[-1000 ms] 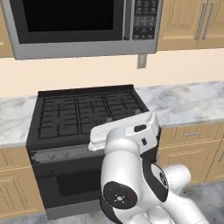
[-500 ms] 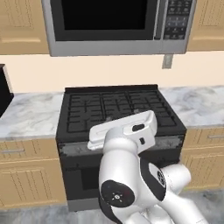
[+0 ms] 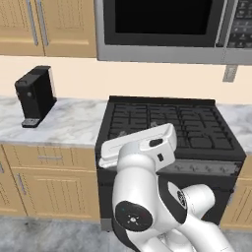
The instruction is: Close all open cabinet doors.
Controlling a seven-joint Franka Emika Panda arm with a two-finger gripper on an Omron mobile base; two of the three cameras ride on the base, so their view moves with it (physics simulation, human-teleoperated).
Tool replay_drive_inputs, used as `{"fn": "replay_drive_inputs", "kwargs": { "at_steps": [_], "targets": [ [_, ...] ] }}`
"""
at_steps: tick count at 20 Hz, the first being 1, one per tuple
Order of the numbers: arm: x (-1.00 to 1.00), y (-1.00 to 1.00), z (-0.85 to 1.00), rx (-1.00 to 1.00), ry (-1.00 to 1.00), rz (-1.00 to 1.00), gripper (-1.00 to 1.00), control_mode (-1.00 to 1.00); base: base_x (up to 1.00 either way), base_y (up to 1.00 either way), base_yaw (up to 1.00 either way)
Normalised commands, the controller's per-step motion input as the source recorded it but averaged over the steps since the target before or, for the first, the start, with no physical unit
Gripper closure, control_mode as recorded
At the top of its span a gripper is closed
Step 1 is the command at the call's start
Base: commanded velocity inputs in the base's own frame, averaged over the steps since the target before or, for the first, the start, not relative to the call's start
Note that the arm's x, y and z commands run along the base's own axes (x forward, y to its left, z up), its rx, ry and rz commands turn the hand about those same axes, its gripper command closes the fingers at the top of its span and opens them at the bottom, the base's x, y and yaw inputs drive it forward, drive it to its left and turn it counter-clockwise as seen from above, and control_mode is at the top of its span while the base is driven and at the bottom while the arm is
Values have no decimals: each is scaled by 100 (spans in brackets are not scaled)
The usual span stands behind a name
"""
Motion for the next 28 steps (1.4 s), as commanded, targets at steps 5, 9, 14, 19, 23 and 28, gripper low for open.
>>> {"fn": "replay_drive_inputs", "kwargs": {
  "at_steps": [5,9,14,19,23,28],
  "targets": [
    [0,0,0,0,0,0,-100,100,71,88,15],
    [0,0,0,0,0,0,-100,100,95,87,2],
    [0,0,0,0,0,0,-100,100,92,90,-9],
    [0,0,0,0,0,0,-100,100,14,100,0],
    [0,0,0,0,0,0,-100,100,3,100,0],
    [0,0,0,0,0,0,-100,100,-25,45,0]
  ]
}}
